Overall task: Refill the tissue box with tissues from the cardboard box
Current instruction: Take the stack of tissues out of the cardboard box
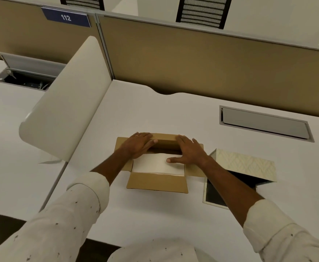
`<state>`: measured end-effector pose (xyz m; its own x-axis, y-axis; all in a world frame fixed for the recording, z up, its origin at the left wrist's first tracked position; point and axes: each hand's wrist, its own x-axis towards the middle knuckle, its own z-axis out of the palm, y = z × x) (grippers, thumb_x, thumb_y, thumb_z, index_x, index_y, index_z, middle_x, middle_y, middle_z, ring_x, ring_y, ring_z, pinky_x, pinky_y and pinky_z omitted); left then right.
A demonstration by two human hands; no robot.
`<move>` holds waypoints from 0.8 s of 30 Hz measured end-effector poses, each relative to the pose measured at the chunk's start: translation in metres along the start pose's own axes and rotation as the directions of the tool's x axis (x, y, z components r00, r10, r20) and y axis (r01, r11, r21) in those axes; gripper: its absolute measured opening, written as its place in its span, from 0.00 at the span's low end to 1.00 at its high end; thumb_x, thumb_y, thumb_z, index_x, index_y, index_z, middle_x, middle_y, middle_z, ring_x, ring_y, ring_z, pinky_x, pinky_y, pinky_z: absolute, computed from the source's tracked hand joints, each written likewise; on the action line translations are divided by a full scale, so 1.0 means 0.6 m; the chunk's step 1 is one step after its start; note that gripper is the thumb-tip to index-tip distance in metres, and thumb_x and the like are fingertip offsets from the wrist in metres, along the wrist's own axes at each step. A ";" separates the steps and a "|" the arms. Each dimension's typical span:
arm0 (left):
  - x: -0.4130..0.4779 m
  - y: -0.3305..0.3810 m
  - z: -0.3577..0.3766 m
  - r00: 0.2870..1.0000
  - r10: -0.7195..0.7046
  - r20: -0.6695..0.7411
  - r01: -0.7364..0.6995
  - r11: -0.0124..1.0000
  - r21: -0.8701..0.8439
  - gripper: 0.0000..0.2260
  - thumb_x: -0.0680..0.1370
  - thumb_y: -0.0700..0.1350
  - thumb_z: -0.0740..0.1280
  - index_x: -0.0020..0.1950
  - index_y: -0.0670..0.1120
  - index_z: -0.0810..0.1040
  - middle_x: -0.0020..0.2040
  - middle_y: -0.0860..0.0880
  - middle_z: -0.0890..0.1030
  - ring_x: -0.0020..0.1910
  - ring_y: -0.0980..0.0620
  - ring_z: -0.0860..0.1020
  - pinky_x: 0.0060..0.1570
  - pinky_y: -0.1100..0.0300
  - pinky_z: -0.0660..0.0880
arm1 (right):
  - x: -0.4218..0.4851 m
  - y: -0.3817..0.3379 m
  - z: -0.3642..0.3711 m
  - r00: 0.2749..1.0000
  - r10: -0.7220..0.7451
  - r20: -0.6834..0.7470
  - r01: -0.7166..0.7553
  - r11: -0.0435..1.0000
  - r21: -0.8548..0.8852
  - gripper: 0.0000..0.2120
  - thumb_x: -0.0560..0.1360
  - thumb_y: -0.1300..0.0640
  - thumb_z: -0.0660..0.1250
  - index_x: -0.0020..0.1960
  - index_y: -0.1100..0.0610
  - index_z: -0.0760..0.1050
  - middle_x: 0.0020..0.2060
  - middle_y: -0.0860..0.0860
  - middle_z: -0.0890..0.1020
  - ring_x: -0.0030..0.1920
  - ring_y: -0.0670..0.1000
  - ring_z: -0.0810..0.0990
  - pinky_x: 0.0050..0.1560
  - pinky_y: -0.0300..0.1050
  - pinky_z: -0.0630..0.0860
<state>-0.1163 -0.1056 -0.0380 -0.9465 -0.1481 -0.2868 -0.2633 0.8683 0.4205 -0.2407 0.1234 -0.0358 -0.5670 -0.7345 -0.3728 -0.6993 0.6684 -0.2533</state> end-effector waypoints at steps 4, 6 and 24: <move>-0.004 -0.008 0.030 0.986 0.041 -0.161 -0.037 0.999 0.026 0.24 0.84 0.57 0.50 0.73 0.46 0.71 0.70 0.47 0.76 0.69 0.47 0.72 0.72 0.50 0.66 | 0.005 0.000 0.020 0.997 0.021 -0.078 -0.014 0.996 0.085 0.50 0.68 0.21 0.59 0.78 0.52 0.58 0.78 0.53 0.65 0.76 0.56 0.65 0.78 0.63 0.55; -0.009 -0.013 0.047 0.976 0.061 -0.211 -0.054 0.998 0.035 0.21 0.85 0.56 0.51 0.71 0.46 0.71 0.68 0.48 0.77 0.67 0.48 0.72 0.69 0.50 0.66 | 0.006 -0.004 0.031 0.991 0.030 -0.133 -0.015 0.994 0.110 0.46 0.70 0.22 0.57 0.76 0.52 0.61 0.75 0.53 0.68 0.74 0.56 0.67 0.77 0.62 0.58; -0.049 0.002 0.054 0.941 0.298 -0.162 -0.291 0.954 0.067 0.21 0.84 0.56 0.54 0.74 0.51 0.67 0.70 0.49 0.75 0.66 0.51 0.73 0.67 0.53 0.72 | -0.030 -0.021 0.020 0.901 -0.164 -0.403 0.244 0.957 0.156 0.17 0.82 0.51 0.62 0.69 0.54 0.73 0.67 0.53 0.79 0.65 0.54 0.77 0.67 0.49 0.73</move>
<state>-0.0831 -0.0847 -0.0569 -0.9991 0.0427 -0.0047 0.0366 0.9033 0.4274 -0.2165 0.1292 -0.0366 -0.5716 -0.8179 0.0654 -0.7395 0.4790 -0.4730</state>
